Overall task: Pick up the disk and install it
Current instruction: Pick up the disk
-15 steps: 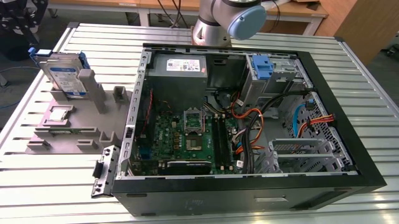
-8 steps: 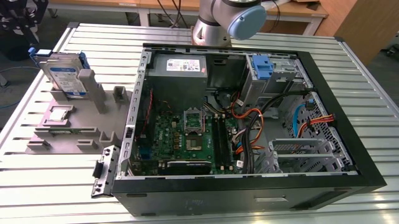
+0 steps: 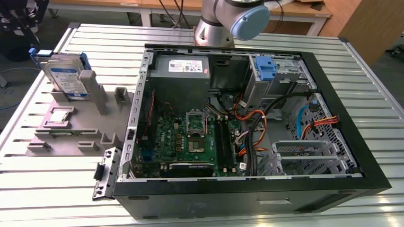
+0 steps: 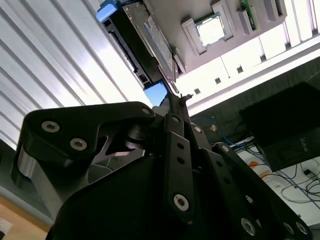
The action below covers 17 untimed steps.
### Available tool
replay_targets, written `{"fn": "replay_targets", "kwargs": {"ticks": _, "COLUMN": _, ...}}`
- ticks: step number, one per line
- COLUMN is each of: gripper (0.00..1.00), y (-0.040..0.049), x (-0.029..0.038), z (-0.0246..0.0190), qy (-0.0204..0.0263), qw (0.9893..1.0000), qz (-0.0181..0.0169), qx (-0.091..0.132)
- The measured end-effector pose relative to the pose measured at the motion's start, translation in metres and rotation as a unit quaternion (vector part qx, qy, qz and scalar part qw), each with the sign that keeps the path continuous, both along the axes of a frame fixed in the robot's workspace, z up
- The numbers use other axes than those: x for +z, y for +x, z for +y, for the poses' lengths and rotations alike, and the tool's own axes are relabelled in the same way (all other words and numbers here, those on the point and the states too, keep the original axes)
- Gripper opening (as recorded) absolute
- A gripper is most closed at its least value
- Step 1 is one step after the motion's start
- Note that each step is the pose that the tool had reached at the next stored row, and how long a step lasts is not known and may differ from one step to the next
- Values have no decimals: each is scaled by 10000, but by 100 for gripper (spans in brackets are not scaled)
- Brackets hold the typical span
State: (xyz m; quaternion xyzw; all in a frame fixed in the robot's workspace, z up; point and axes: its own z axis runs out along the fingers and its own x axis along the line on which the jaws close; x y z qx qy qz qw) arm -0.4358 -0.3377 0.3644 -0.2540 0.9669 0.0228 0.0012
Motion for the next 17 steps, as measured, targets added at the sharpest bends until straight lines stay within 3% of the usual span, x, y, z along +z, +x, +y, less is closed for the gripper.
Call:
{"fn": "replay_targets", "kwargs": {"ticks": 3, "gripper": 10, "y": 0, "x": 0, "z": 0, "qy": 0, "qw": 9999, "qz": 0, "qx": 114}}
{"fn": "replay_targets", "kwargs": {"ticks": 12, "gripper": 10, "y": 0, "x": 0, "z": 0, "qy": 0, "qw": 9999, "qz": 0, "qx": 147}}
{"fn": "replay_targets", "kwargs": {"ticks": 17, "gripper": 10, "y": 0, "x": 0, "z": 0, "qy": 0, "qw": 9995, "qz": 0, "qx": 305}}
